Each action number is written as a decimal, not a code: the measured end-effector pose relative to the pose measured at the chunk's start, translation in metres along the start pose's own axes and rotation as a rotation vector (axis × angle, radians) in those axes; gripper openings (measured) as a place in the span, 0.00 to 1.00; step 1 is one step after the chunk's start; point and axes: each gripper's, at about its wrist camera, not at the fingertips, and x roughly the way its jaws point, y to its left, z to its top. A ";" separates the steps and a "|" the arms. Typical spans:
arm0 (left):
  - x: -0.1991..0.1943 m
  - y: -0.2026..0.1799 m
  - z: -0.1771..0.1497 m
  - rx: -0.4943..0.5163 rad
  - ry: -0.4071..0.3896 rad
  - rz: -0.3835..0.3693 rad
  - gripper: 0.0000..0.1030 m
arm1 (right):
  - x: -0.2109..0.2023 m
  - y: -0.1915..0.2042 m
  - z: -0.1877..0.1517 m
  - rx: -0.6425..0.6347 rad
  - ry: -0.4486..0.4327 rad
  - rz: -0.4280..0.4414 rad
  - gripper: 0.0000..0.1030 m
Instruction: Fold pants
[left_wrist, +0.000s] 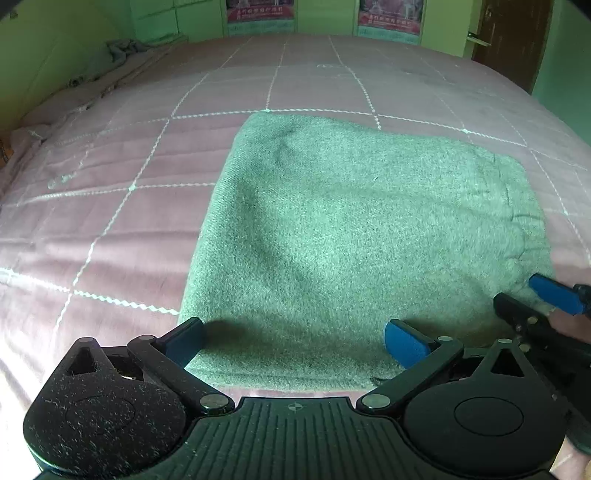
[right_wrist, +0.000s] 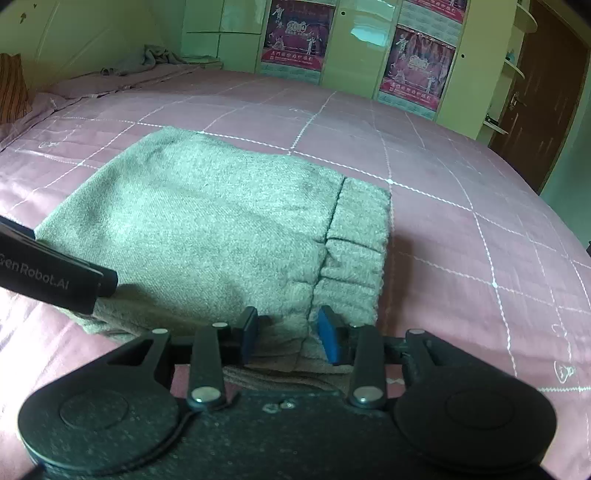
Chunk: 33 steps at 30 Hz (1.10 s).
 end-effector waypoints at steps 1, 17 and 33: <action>0.000 -0.001 -0.004 0.003 -0.009 0.011 1.00 | -0.001 0.000 -0.001 0.004 -0.003 -0.001 0.36; -0.024 0.002 0.003 0.005 0.038 0.076 1.00 | -0.024 -0.020 0.024 0.291 0.049 0.058 0.91; -0.152 0.028 -0.041 -0.035 -0.023 0.035 1.00 | -0.119 -0.013 -0.007 0.317 0.140 0.210 0.93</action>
